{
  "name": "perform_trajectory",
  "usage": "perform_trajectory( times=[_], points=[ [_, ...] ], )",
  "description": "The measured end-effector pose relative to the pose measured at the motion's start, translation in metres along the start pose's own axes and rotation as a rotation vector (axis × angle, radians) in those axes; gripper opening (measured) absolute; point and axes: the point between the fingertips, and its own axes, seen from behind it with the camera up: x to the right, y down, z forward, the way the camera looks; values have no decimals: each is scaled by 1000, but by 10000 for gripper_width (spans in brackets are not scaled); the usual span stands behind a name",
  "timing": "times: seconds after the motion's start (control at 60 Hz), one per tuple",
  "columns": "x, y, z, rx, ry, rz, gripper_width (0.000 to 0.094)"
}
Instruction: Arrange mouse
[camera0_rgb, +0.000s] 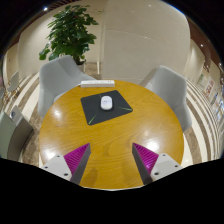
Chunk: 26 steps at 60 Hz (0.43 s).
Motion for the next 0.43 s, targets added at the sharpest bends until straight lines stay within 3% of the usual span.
perform_trajectory(
  times=[0.15,0.433],
  points=[
    [0,29,-29,3,-1,22,864],
    [3,35,-59,80,-33,-17,863]
  ],
)
